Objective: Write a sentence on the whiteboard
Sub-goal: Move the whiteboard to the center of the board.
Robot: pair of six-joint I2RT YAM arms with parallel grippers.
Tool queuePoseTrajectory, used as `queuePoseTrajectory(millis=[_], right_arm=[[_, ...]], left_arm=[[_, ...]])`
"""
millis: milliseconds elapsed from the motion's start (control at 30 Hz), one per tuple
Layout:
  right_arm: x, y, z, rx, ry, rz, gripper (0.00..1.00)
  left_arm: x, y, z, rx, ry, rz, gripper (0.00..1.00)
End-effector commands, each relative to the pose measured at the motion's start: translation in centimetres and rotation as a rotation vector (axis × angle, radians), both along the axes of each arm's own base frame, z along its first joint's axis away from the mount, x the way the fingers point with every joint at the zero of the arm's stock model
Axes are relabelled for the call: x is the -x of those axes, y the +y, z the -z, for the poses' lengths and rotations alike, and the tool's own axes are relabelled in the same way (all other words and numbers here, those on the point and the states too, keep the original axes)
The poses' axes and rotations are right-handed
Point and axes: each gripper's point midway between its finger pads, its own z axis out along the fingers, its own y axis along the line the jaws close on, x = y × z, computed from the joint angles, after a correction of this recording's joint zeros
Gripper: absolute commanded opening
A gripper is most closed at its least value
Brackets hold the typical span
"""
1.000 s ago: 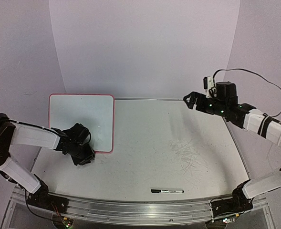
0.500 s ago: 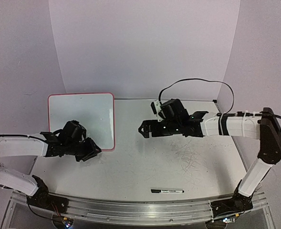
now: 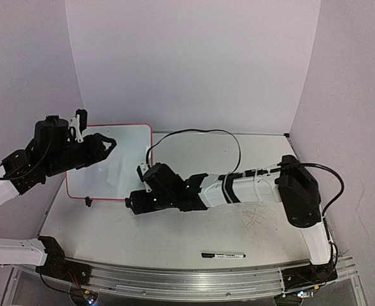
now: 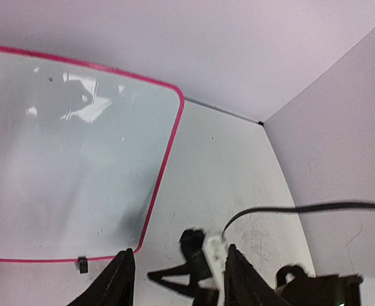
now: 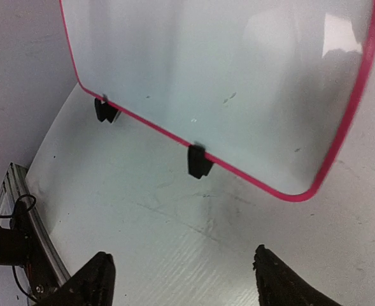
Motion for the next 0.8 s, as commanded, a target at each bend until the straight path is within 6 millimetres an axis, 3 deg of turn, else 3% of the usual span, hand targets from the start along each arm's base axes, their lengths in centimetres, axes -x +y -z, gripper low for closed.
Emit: queuePoseTrajectory(millis=[0,200,467,767], right_arm=[[0.3,3.6,-0.7,-0.040,0.004,0.025,0.64],[-0.9,4.8,1.7,-0.023,0.042,0.112,0.56],[-1.3,5.9,4.6,0.014,0.029,0.213,0.56],[-3.0,6.3,5.3,0.046,-0.107,0.309,0.55]], left_arm=[[-1.5,1.4,-3.1,-0.144,-0.120,-0.056,0.51],[-2.2,2.5,-5.8,-0.211,-0.201,-0.104,0.55],[-0.9,4.3,-8.5,-0.186,-0.275,-0.139,0.58],[0.9,5.7,-10.3,-0.119,-0.325,-0.149,0.59]])
